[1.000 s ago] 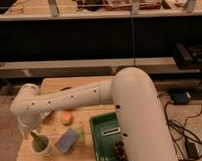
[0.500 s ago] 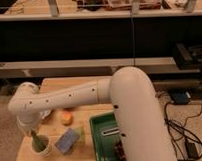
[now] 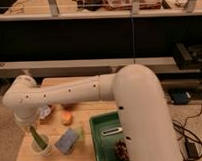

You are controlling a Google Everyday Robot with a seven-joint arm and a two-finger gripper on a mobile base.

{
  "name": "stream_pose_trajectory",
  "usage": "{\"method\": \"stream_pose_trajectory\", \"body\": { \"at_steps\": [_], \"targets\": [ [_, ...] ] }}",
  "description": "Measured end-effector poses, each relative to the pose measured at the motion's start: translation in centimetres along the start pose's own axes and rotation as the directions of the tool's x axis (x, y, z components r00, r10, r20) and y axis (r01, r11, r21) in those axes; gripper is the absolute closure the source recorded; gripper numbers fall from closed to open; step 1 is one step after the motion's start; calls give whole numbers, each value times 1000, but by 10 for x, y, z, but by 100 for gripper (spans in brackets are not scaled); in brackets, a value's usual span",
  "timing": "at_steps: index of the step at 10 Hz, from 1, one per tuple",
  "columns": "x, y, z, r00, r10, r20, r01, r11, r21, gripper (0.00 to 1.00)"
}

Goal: Place pepper in table surface

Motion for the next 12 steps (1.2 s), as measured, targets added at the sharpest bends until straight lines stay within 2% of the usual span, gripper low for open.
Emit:
{"method": "stream_pose_trajectory", "body": {
  "at_steps": [2,3,5,7,9,12],
  "targets": [
    [-2,2,-29,999,26,-39,-25,1000,18,80],
    [-6,8,-42,997,43,-70,-40,998,43,80],
    [-11,16,-68,989,70,-130,-59,995,86,80],
    [-16,30,-95,979,97,-176,-80,992,101,80],
    [-11,49,-106,973,124,-196,-103,988,112,80],
    [23,81,-96,971,159,-181,-133,980,147,80]
  ]
}}
